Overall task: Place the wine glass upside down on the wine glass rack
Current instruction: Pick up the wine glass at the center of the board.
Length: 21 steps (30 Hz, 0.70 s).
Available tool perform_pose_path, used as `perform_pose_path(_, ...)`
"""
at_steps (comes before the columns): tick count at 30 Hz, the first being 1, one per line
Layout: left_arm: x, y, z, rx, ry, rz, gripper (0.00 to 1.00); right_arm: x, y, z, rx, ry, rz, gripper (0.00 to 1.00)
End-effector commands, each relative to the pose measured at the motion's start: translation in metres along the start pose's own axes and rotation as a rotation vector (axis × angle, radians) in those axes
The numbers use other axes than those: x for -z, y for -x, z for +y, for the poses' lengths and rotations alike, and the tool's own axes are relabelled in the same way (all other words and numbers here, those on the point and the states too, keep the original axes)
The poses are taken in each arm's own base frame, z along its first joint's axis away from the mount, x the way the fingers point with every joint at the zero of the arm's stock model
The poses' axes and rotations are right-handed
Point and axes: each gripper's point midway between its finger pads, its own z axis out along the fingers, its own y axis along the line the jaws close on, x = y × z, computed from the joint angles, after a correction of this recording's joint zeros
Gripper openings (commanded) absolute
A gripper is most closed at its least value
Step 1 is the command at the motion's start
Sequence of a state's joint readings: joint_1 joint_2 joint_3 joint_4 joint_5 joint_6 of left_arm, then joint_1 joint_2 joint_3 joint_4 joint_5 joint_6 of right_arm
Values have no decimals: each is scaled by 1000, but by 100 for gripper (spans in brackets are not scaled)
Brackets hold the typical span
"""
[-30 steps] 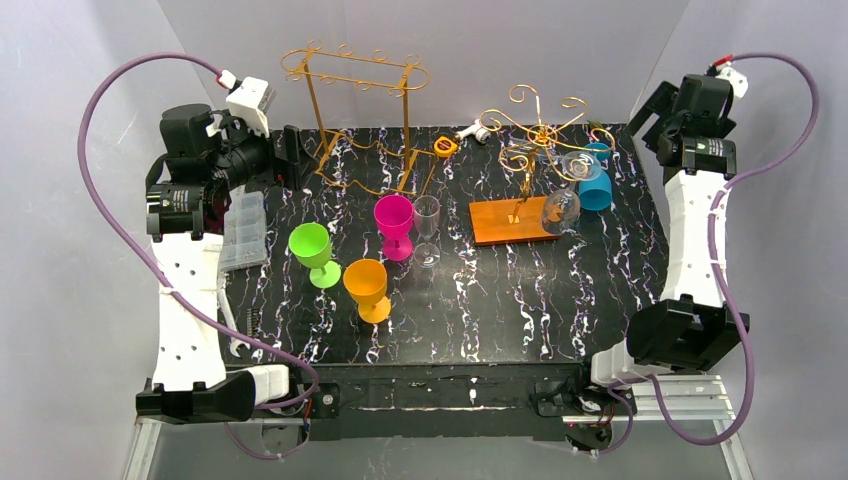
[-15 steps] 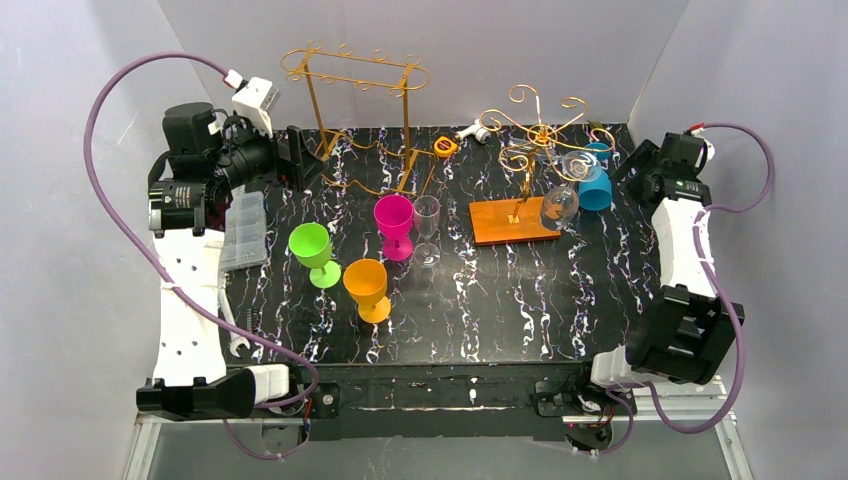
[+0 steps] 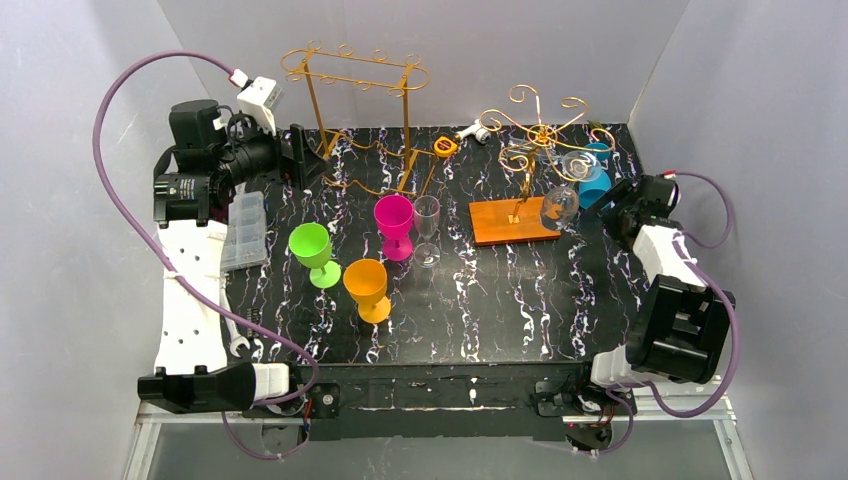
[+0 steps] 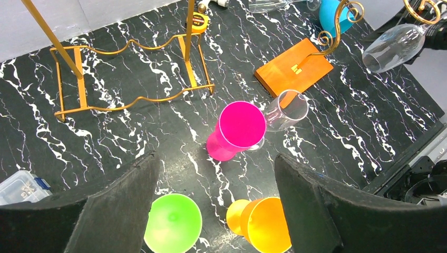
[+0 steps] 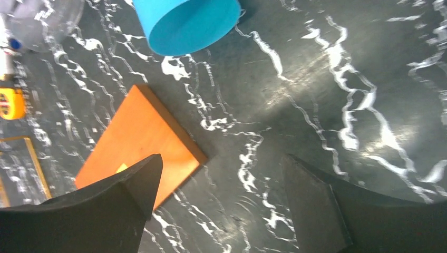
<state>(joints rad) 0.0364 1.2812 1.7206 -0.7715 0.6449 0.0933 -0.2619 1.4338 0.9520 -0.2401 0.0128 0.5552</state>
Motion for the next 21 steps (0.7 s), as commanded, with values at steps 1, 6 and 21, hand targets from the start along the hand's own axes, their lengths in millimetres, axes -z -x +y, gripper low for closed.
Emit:
perform_pose_path(1, 3, -3, -4, -6, -19, 1, 78, -9, 17, 41, -204, 226, -93, 91)
perform_pose_path(6, 1, -7, -2, -4, -14, 11, 78, -24, 34, 50, -350, 262, -150, 88)
perform_pose_path(21, -8, -11, 6, 18, -5, 31, 78, -77, 45, 45, -579, 312, -237, 80)
